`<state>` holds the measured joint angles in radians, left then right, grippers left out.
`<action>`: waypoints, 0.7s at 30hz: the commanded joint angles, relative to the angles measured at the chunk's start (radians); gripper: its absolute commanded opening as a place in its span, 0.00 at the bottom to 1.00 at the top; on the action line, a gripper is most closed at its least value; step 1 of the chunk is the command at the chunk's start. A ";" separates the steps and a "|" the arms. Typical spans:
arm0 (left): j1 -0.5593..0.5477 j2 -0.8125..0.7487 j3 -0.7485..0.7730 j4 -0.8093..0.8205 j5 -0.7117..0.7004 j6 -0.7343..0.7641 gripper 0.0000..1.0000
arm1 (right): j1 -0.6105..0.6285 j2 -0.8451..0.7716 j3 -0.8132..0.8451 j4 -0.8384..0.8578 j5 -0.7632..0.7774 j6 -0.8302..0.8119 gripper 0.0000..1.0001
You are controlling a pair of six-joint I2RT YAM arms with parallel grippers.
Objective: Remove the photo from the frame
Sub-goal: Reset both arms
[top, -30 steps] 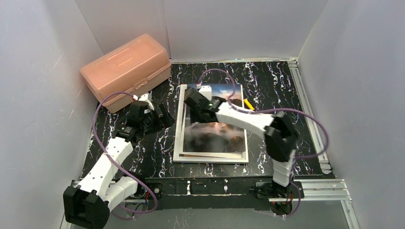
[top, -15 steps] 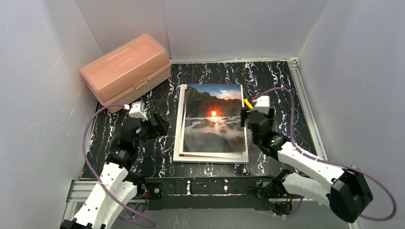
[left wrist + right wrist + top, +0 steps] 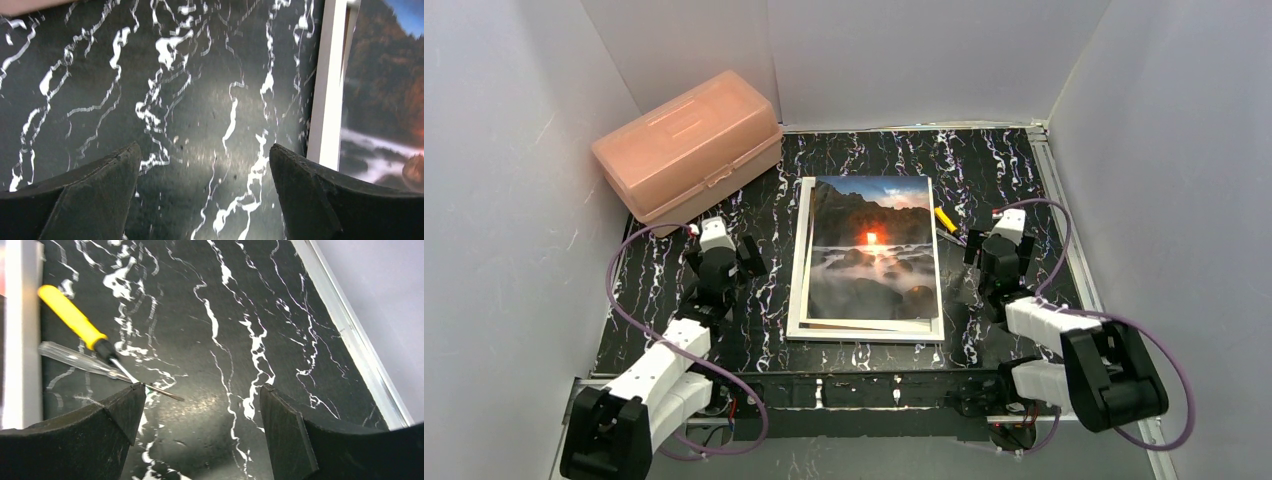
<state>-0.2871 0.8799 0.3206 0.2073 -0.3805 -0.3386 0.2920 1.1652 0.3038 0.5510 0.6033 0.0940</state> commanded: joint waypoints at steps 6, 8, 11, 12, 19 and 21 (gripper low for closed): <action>0.026 0.068 -0.008 0.263 -0.150 0.241 0.99 | -0.052 0.233 -0.098 0.559 -0.006 -0.143 0.95; 0.028 0.090 -0.045 0.342 -0.142 0.254 0.99 | -0.052 0.339 -0.110 0.704 -0.017 -0.174 0.99; 0.056 0.198 -0.108 0.522 -0.083 0.251 0.98 | -0.075 0.438 -0.113 0.785 -0.063 -0.172 0.99; 0.070 0.245 -0.114 0.569 -0.071 0.257 0.99 | -0.078 0.445 -0.104 0.782 -0.074 -0.178 0.99; 0.154 0.418 -0.070 0.719 0.115 0.334 0.98 | -0.103 0.445 -0.059 0.686 -0.085 -0.146 0.99; 0.215 0.538 -0.101 0.910 0.183 0.320 0.98 | -0.105 0.444 -0.058 0.684 -0.087 -0.146 0.99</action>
<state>-0.1455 1.2934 0.2256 0.8261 -0.3313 -0.0441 0.1951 1.6150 0.2207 1.1679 0.5213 -0.0563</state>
